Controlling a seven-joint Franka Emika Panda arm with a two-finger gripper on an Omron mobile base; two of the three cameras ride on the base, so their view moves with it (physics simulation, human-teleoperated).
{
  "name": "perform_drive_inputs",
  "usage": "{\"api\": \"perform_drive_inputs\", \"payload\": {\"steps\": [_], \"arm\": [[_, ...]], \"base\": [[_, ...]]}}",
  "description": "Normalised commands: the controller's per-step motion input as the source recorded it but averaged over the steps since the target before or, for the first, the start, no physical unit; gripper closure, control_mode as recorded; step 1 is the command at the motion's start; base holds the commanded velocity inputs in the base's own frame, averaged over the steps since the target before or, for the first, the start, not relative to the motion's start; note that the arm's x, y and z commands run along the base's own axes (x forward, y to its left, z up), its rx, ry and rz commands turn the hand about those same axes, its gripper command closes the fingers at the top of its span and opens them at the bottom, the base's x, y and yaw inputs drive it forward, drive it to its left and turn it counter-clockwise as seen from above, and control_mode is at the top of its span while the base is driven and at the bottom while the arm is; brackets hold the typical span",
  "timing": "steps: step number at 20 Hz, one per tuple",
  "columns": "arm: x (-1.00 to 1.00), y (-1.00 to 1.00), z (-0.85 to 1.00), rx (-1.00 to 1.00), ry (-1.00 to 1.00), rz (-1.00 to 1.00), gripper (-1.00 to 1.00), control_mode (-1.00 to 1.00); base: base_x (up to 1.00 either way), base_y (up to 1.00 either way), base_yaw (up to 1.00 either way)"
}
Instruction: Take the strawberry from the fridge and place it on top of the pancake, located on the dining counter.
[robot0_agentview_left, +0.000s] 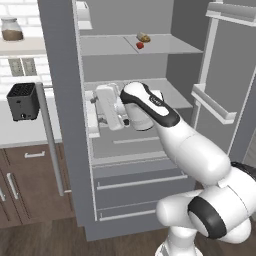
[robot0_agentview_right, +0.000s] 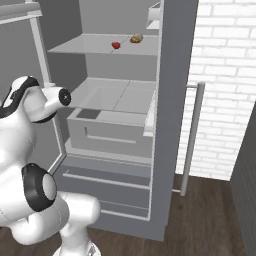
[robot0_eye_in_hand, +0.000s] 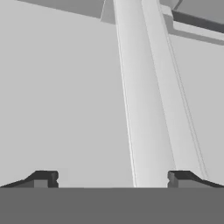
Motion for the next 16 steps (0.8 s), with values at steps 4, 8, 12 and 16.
{"api": "perform_drive_inputs", "payload": {"steps": [4,8,12,16], "arm": [[-0.3,0.05,0.17,-0.03,-0.07,0.0,-1.0,-1.0],[-0.16,-0.4,0.2,-0.17,-0.15,0.0,-1.0,-1.0],[-0.28,-0.67,0.27,-0.15,-0.15,0.0,-1.0,-1.0],[-0.29,-0.79,0.28,-0.12,-0.14,0.0,-1.0,-1.0]], "base": [[0.0,0.0,0.0],[0.0,0.0,0.0],[0.0,0.0,0.0],[0.0,0.0,0.0]]}}
